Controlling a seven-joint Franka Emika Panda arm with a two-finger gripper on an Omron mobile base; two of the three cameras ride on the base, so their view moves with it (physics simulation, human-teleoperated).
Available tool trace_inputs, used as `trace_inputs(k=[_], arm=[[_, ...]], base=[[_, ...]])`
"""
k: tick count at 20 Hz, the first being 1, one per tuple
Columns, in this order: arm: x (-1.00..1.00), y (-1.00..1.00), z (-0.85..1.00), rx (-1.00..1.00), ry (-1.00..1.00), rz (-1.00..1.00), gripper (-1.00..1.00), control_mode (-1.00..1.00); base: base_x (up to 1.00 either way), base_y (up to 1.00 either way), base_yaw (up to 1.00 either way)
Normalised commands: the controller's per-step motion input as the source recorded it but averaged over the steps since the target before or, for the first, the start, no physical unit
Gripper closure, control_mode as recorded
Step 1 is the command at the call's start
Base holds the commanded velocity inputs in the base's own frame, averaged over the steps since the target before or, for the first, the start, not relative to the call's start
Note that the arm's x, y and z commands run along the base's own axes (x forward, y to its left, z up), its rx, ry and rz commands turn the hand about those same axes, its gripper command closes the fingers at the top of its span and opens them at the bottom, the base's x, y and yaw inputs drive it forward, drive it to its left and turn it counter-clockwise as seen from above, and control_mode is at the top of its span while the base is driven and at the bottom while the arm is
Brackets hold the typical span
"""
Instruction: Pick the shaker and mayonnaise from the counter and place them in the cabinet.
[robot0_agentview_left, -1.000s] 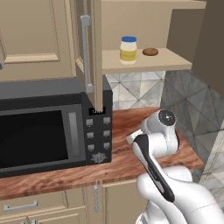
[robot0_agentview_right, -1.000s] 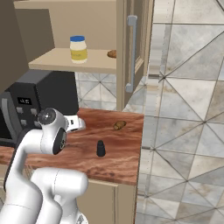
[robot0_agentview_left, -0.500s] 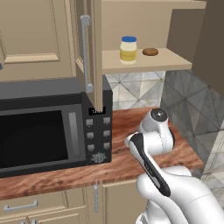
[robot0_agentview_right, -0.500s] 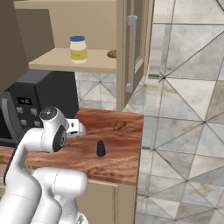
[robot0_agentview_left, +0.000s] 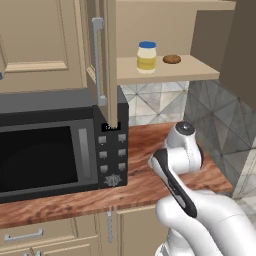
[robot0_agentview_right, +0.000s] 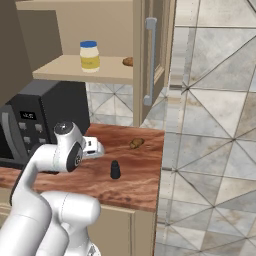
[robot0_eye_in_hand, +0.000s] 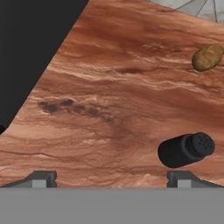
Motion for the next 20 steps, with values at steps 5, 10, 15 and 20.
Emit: trace_inputs(k=[5,10,15,20], arm=[[-0.12,-0.21,-0.05,0.00,0.00,-0.01,-1.00,-1.00],[-0.39,-0.09,-0.10,0.00,0.00,-0.02,-1.00,-1.00],[-0.29,-0.16,-0.01,0.00,0.00,-0.01,-1.00,-1.00],[-0.15,-0.31,0.00,-0.01,0.00,-0.01,-1.00,-1.00]], base=[[0.00,0.00,0.00],[0.00,0.00,0.00],[0.00,0.00,0.00],[0.00,0.00,0.00]])
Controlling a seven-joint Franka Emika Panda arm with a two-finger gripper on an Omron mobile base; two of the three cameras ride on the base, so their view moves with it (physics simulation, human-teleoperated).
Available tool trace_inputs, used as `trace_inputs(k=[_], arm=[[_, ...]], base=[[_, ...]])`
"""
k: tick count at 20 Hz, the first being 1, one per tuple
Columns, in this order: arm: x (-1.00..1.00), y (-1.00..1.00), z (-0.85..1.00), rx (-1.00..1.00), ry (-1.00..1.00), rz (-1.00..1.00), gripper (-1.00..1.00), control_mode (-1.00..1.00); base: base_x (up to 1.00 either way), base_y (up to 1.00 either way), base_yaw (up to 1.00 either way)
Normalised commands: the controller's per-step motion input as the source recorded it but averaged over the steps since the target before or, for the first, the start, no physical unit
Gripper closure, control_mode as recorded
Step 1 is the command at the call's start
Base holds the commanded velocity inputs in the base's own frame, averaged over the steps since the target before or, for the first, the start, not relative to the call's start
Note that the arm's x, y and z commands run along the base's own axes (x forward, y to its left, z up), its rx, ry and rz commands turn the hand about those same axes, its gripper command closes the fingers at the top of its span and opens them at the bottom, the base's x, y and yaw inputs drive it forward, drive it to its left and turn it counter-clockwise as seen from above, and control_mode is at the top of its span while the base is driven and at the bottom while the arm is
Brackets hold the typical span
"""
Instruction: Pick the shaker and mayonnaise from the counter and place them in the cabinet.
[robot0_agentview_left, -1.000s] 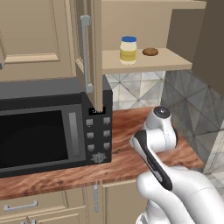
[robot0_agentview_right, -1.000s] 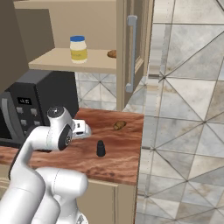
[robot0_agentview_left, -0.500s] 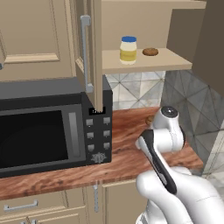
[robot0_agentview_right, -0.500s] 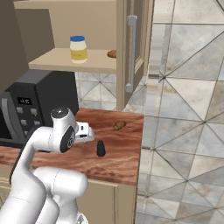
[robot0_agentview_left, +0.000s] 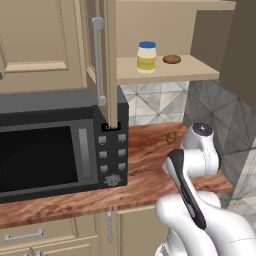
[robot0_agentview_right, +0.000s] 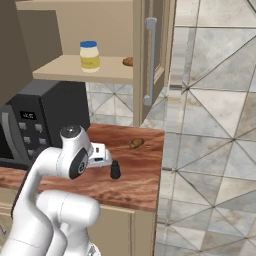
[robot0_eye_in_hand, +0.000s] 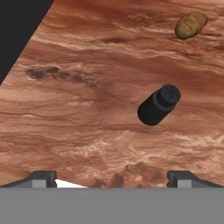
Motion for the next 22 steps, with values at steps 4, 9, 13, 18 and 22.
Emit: trace_inputs(k=[4,9,13,18,22], arm=[[0.00,-0.38,0.00,-0.02,0.00,0.00,-1.00,-1.00],[0.02,-0.35,-0.01,0.00,0.00,0.00,-1.00,-1.00],[0.23,-0.26,-0.16,0.00,0.00,0.00,-1.00,-1.00],[0.32,-0.15,-0.28,0.00,0.00,0.00,-1.00,-1.00],[0.40,-0.05,-0.33,0.00,0.00,0.00,-1.00,-1.00]], base=[[0.00,0.00,0.00],[0.00,0.00,0.00],[0.00,0.00,0.00],[0.00,0.00,0.00],[0.00,0.00,0.00]])
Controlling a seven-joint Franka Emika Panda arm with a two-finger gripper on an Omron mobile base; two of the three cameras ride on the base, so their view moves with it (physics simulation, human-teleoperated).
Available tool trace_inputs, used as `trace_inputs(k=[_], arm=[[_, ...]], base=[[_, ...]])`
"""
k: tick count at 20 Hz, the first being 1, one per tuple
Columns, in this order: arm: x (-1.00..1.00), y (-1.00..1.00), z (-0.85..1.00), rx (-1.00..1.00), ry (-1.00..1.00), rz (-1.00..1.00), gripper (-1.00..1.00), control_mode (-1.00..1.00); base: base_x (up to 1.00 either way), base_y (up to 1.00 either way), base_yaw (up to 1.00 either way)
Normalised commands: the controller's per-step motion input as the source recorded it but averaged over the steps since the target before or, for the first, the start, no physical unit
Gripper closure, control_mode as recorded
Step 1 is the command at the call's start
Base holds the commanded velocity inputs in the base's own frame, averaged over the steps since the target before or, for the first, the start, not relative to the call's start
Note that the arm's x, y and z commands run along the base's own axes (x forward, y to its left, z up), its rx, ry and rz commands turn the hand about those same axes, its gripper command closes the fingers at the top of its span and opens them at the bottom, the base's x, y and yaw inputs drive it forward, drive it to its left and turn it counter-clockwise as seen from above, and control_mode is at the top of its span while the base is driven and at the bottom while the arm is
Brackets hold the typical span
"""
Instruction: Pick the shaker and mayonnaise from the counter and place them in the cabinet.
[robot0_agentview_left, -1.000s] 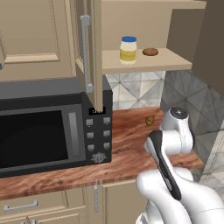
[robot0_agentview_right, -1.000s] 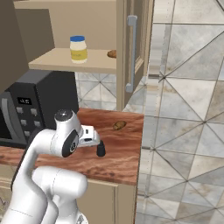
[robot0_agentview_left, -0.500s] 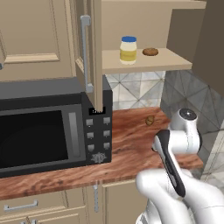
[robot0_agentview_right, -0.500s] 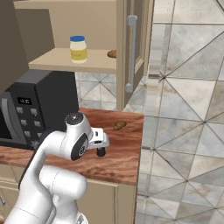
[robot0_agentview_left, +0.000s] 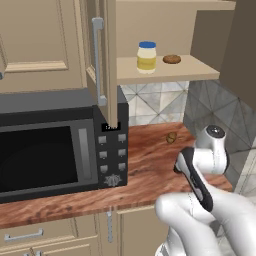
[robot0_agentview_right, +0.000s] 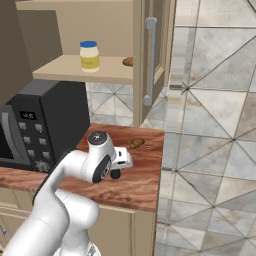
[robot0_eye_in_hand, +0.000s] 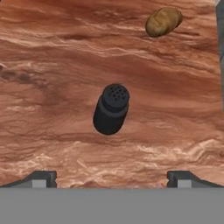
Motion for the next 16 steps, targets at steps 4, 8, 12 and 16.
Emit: trace_inputs(k=[4,8,12,16], arm=[[0.36,0.00,-0.30,0.04,0.02,0.00,-1.00,-1.00],[0.08,0.03,-0.38,0.08,0.06,0.00,-1.00,-1.00],[0.23,0.00,-0.37,0.04,0.06,0.00,-1.00,-1.00],[0.34,0.00,-0.21,0.00,0.03,0.00,-1.00,-1.00]], base=[[0.00,0.00,0.00],[0.00,0.00,0.00],[0.00,0.00,0.00],[0.00,0.00,0.00]])
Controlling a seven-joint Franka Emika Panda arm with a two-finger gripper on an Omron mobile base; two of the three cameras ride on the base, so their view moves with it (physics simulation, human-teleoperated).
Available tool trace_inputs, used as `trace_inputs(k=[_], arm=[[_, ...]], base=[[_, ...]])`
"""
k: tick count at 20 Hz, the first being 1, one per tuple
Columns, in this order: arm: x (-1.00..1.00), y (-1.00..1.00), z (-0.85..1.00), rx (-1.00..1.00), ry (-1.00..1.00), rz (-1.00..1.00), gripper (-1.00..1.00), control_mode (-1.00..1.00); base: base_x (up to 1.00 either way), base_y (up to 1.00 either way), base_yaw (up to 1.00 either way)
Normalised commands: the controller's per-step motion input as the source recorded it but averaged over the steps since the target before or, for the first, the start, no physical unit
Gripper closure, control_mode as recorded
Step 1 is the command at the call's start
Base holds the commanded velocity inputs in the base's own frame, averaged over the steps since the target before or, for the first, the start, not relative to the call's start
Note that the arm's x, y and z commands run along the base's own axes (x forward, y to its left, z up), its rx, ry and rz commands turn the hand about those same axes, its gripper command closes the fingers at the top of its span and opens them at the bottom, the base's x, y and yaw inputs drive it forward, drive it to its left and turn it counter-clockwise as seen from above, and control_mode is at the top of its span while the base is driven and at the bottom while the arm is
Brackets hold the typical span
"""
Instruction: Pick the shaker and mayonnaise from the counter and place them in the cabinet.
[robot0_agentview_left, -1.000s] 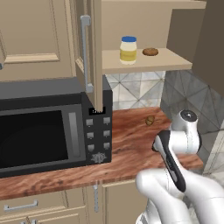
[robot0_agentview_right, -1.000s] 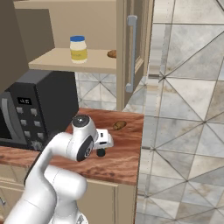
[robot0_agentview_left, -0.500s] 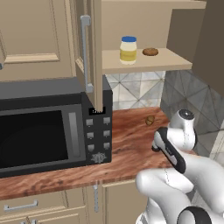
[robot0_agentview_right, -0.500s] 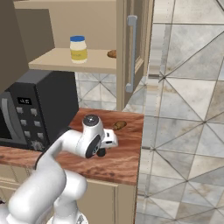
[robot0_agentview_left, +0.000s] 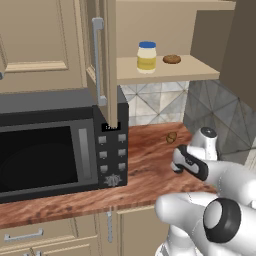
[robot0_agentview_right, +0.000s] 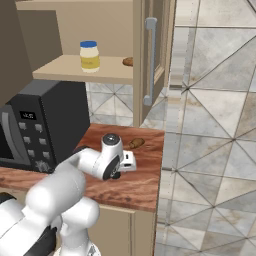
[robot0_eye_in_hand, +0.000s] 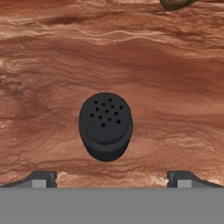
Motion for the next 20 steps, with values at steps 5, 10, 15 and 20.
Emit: trace_inputs(k=[5,10,15,20], arm=[[0.19,0.12,-0.01,0.00,0.00,0.00,-1.00,-1.00],[0.28,0.14,-0.07,0.00,0.01,0.00,-1.00,-1.00],[0.30,0.15,-0.24,0.00,0.03,0.00,1.00,-1.00],[0.13,0.05,-0.16,0.00,0.01,0.00,1.00,-1.00]], base=[[0.00,0.00,0.00],[0.00,0.00,0.00],[0.00,0.00,0.00],[0.00,0.00,0.00]])
